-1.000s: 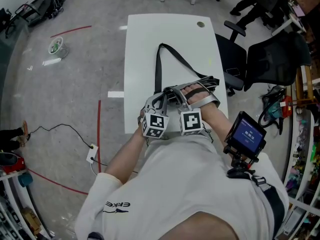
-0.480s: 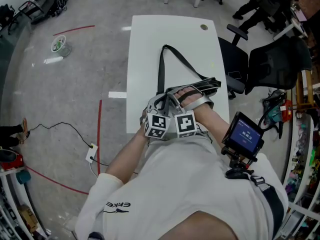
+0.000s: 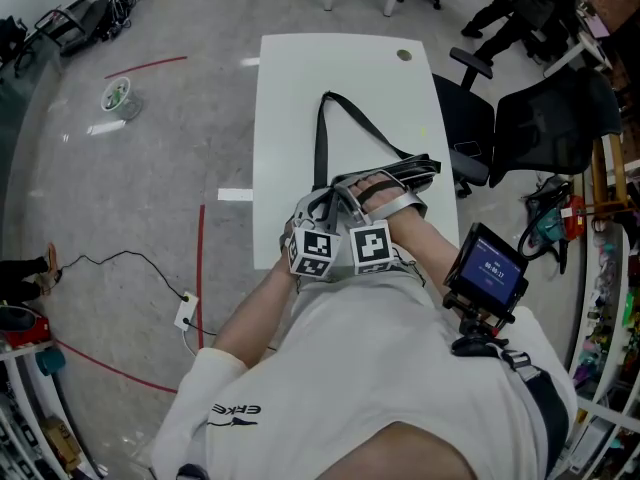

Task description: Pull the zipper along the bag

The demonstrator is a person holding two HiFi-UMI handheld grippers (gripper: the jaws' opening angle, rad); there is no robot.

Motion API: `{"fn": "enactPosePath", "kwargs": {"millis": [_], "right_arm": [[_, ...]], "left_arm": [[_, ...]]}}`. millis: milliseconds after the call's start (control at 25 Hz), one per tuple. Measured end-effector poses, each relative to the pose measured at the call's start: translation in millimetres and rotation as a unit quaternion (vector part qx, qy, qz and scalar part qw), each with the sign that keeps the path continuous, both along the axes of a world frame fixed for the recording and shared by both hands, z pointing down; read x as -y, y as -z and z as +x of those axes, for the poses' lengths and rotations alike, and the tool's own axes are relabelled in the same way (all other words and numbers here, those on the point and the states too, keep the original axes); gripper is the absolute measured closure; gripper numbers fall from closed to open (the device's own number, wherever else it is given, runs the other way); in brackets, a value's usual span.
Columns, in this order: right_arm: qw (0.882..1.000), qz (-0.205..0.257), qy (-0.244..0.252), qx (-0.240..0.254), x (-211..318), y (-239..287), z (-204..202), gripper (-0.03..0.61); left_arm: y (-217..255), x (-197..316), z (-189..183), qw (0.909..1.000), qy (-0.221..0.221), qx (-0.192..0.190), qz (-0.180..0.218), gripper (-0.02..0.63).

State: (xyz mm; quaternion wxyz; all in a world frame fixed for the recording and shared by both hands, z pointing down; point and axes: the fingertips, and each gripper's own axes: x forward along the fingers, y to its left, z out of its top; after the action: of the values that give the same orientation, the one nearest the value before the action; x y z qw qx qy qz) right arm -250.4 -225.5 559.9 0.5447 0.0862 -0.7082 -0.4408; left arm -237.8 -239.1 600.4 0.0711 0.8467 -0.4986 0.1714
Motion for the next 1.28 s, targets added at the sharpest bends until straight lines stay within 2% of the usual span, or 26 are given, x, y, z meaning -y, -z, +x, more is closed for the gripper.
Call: {"fn": "enactPosePath", "kwargs": {"millis": [240, 480, 680, 920, 1080, 1280], "right_arm": [[0.999, 0.002, -0.032, 0.030, 1.7, -0.2, 4.0, 0.565], [0.996, 0.020, -0.041, 0.074, -9.3, 18.7, 10.1, 0.563], [0.993, 0.011, -0.037, 0.109, -17.9, 25.7, 9.3, 0.563], [0.986, 0.012, -0.041, 0.161, -29.8, 34.6, 40.0, 0.563], [0.975, 0.010, -0.056, 0.214, -27.3, 43.1, 41.0, 0.563], [0.949, -0.021, -0.105, 0.296, -27.1, 46.9, 71.6, 0.563]], "left_arm": [[-4.0, -10.3, -9.2, 0.9999, 0.006, -0.007, -0.007, 0.612], [3.5, -24.5, -10.1, 0.9997, 0.022, -0.004, -0.007, 0.612], [8.6, -31.7, -17.9, 0.9989, 0.047, -0.002, -0.006, 0.612], [16.3, -44.0, -2.1, 0.9967, 0.080, 0.003, 0.008, 0.612], [28.4, -41.7, -14.7, 0.9945, 0.102, 0.000, 0.021, 0.611], [38.6, -42.6, -8.0, 0.9895, 0.136, -0.030, 0.036, 0.612]]}}
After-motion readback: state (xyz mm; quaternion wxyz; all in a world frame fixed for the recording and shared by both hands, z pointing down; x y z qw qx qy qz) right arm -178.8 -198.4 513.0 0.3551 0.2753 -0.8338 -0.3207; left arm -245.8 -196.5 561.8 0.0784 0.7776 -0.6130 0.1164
